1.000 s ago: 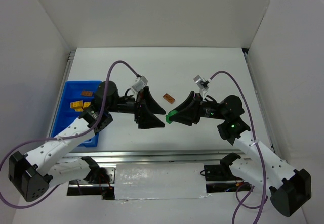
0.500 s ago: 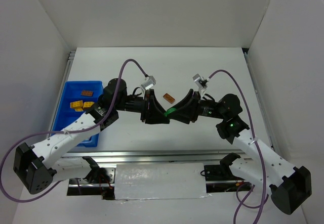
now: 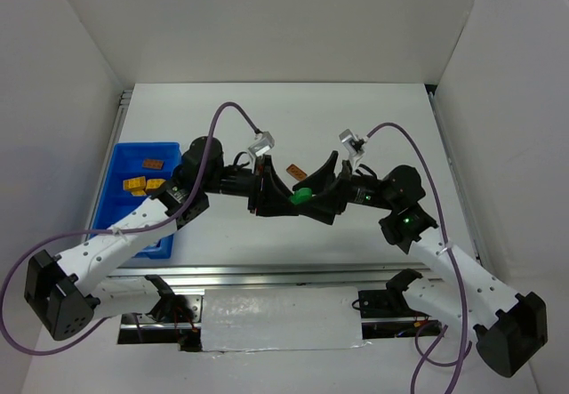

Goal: Sort the legos into containers by color

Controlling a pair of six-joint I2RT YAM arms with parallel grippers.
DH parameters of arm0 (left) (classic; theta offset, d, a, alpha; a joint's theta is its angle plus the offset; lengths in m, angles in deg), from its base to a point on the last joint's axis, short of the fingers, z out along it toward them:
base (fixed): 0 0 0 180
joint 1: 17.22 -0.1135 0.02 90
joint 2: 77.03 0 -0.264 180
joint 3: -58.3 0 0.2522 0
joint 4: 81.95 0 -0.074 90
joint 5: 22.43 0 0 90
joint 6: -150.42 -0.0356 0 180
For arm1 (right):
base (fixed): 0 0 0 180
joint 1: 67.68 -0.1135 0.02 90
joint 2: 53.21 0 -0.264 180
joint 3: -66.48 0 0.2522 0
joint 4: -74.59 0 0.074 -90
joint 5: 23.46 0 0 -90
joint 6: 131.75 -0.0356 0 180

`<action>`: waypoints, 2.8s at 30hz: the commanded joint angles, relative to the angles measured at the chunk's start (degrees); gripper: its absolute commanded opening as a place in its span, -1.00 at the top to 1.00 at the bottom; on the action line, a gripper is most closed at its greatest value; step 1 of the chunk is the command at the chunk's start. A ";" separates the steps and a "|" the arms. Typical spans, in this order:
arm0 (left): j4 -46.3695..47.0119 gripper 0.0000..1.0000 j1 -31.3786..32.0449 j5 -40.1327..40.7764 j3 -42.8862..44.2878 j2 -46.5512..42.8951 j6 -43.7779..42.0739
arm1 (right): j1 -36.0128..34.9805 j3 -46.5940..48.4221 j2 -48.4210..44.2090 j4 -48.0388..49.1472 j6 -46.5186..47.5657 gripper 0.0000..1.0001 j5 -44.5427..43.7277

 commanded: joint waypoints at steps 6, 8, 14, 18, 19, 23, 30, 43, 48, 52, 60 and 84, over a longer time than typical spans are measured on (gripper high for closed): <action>-8.43 1.00 -0.58 10.17 5.62 -0.80 -6.83 | 2.70 0.06 -9.41 -11.28 2.47 -0.99 -19.02; -10.91 1.00 -3.65 12.21 6.15 -1.06 -6.49 | 5.06 -0.91 -11.97 -12.86 1.68 -1.00 -23.23; -14.35 1.00 -19.38 15.02 4.22 -1.24 -0.60 | 7.10 -0.30 -18.05 -24.63 2.73 -0.99 -35.63; -26.03 1.00 -25.53 30.38 6.50 -5.44 -3.32 | 7.18 -1.09 -17.53 -27.81 5.18 -0.99 -38.11; -27.52 1.00 -26.33 37.20 7.37 -6.33 -3.15 | 7.18 -1.44 -17.35 -27.81 5.80 -0.99 -38.20; -36.82 1.00 -32.55 50.36 10.19 -8.80 -3.06 | 7.44 -4.33 -15.86 -29.39 7.74 -0.99 -39.78; -40.81 1.00 -49.35 37.46 13.45 -5.11 -5.87 | 7.45 -7.86 -14.71 -28.43 9.85 -0.99 -41.54; -37.73 1.00 -55.34 43.43 8.18 -1.16 -6.66 | 7.54 -8.91 -16.73 -28.60 10.55 -0.99 -41.98; -37.82 1.00 -56.84 43.60 7.82 1.05 -7.19 | 7.54 -9.18 -17.34 -28.78 10.29 -1.00 -41.89; -37.82 1.00 -56.84 43.34 7.65 2.27 -7.45 | 7.53 -9.26 -17.79 -28.95 10.29 -0.99 -42.15; -37.91 1.00 -57.19 44.39 6.77 4.65 -7.37 | 7.54 -9.26 -17.79 -29.13 10.20 -0.99 -41.98; -38.52 1.00 -57.72 44.57 7.38 8.87 -7.98 | 7.54 -9.35 -18.40 -29.48 10.11 -0.99 -41.72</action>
